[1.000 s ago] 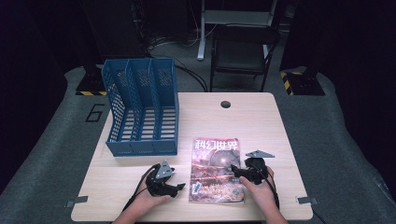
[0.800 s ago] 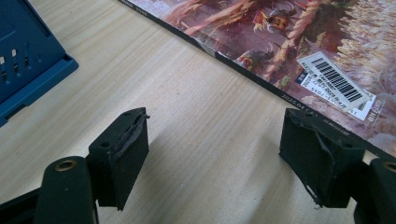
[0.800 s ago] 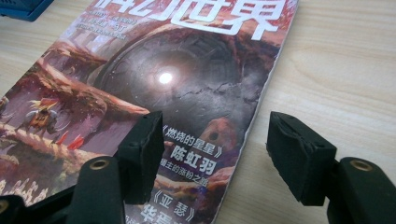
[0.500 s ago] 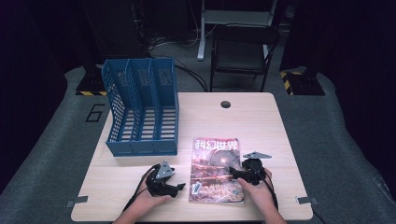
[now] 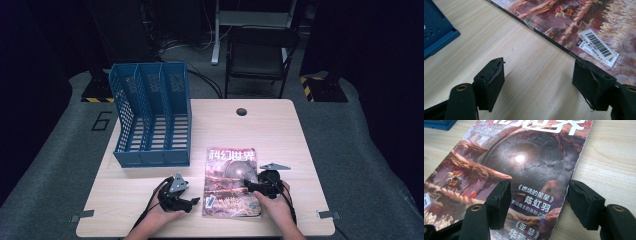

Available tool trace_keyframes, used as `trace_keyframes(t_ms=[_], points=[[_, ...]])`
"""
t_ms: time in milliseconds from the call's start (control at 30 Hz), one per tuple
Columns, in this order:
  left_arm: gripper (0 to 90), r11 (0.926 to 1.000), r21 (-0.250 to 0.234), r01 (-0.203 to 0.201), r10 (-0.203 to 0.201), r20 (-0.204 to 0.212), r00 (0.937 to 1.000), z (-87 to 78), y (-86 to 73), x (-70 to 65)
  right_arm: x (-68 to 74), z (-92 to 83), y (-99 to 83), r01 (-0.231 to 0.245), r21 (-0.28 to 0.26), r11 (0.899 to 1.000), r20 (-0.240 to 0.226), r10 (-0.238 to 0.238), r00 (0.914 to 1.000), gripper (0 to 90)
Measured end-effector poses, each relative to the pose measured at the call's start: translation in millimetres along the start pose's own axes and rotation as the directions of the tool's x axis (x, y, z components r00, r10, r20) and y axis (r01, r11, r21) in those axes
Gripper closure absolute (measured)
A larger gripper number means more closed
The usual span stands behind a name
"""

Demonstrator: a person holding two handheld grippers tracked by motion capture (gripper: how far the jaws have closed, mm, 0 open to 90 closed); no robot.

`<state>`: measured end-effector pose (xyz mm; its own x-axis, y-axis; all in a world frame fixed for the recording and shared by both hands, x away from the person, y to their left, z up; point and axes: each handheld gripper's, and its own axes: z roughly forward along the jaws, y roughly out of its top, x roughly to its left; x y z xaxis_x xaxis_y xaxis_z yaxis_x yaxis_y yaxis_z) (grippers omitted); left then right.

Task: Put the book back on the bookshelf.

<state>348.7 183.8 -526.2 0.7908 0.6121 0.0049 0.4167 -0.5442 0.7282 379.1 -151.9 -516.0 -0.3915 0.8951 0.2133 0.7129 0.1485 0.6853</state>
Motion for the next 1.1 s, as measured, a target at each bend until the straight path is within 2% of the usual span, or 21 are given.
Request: trace_keyframes(t_ms=[67,100,133,200,233,267,300,333,467,500,567,633,667,800,867,900,933,1000,1100], points=[[29.7,0.9998,0.001,0.021,-0.021,0.031,0.9993,0.3,2.3,-3.7,-2.0,-0.5,-0.1,-0.022,-0.005,1.0,-0.015,0.022,0.9996,35.8],[30.4,0.9998,0.001,0.021,-0.021,0.031,0.9993,0.3,2.3,-3.7,-2.0,-0.6,-0.2,-0.034,-0.006,0.999,-0.018,0.034,0.9993,35.8],[30.4,0.9991,-0.006,0.042,-0.042,0.039,0.9984,1.6,3.7,-6.3,-2.3,-0.8,-0.2,-0.038,-0.004,0.999,-0.02,0.038,0.9991,35.8],[30.4,0.9996,0.006,0.029,-0.03,0.05,0.9983,1.0,4.9,-5.8,-2.5,-0.9,-0.3,-0.041,-0.005,0.999,-0.022,0.041,0.9989,35.7],[30.3,0.9988,0.001,0.048,-0.048,0.051,0.9975,2.1,5.6,-8.1,-2.4,-1.1,-0.5,-0.049,-0.004,0.999,-0.025,0.049,0.9985,35.7],[30.3,0.9988,0.007,0.048,-0.048,0.07,0.9964,2.3,6.5,-8.5,-2.6,-1.1,-0.7,-0.048,-0.007,0.999,-0.027,0.048,0.9985,35.7],[30.3,0.9989,0.002,0.047,-0.047,0.06,0.9971,3.4,7.3,-10.1,-2.7,-1.1,-0.8,-0.048,-0.007,0.999,-0.028,0.048,0.9984,35.6],[30.4,0.9984,0.003,0.056,-0.056,0.078,0.9954,3.9,8.0,-11.4,-2.8,-1.3,-0.9,-0.048,-0.007,0.999,-0.029,0.048,0.9984,35.5],[30.8,0.9985,-0.007,0.054,-0.053,0.073,0.9959,4.3,10.3,-14.2,-2.7,-2.0,-1.6,-0.054,-0.007,0.998,-0.03,0.054,0.9981,35.4],[30.7,0.9979,-0.005,0.065,-0.064,0.096,0.9934,5.2,11.2,-15.5,-2.4,-2.3,-1.9,-0.053,-0.006,0.999,-0.03,0.053,0.9981,35.1],[30.7,0.9984,-0.005,0.057,-0.056,0.091,0.9943,6.1,11.9,-17.3,-2.3,-2.4,-2.1,-0.051,-0.006,0.999,-0.03,0.051,0.9982,35.1],[30.7,0.9985,-0.002,0.054,-0.054,0.12,0.9913,7.6,12.7,-21.0,-1.2,-2.8,-2.6,-0.055,-0.004,0.998,-0.03,0.055,0.9981,34.5],[30.7,0.9991,-0.003,0.042,-0.041,0.116,0.9924,8.4,13.2,-22.4,-1.2,-2.8,-2.6,-0.055,-0.004,0.998,-0.03,0.055,0.9981,34.5],[30.7,0.9988,-0.011,0.047,-0.045,0.147,0.9881,11.1,13.7,-27.6,-0.6,-3.0,-3.1,-0.055,-0.006,0.998,-0.027,0.055,0.9981,34.4],[30.9,0.9998,0.0,0.022,-0.022,0.155,0.9876,11.0,15.0,-28.5,-0.2,-3.0,-3.3,-0.054,-0.007,0.999,-0.025,0.054,0.9983,34.4],[31.6,0.9993,-0.015,0.035,-0.032,0.155,0.9873,12.5,14.6,-31.2,-0.2,-2.9,-3.2,-0.05,-0.008,0.999,-0.024,0.05,0.9985,34.3],[32.5,0.9994,-0.015,0.032,-0.03,0.156,0.9873,12.9,14.7,-32.5,0.2,-2.9,-3.3,-0.054,-0.008,0.999,-0.024,0.054,0.9983,34.0],[32.5,0.9997,-0.018,0.018,-0.014,0.176,0.9842,13.5,15.0,-35.6,0.4,-2.7,-3.2,-0.058,-0.008,0.998,-0.023,0.057,0.9981,33.7],[31.5,0.9996,-0.024,0.014,-0.011,0.152,0.9884,14.2,14.8,-39.5,0.8,-2.7,-3.1,-0.061,-0.007,0.998,-0.021,0.061,0.9979,33.3]])
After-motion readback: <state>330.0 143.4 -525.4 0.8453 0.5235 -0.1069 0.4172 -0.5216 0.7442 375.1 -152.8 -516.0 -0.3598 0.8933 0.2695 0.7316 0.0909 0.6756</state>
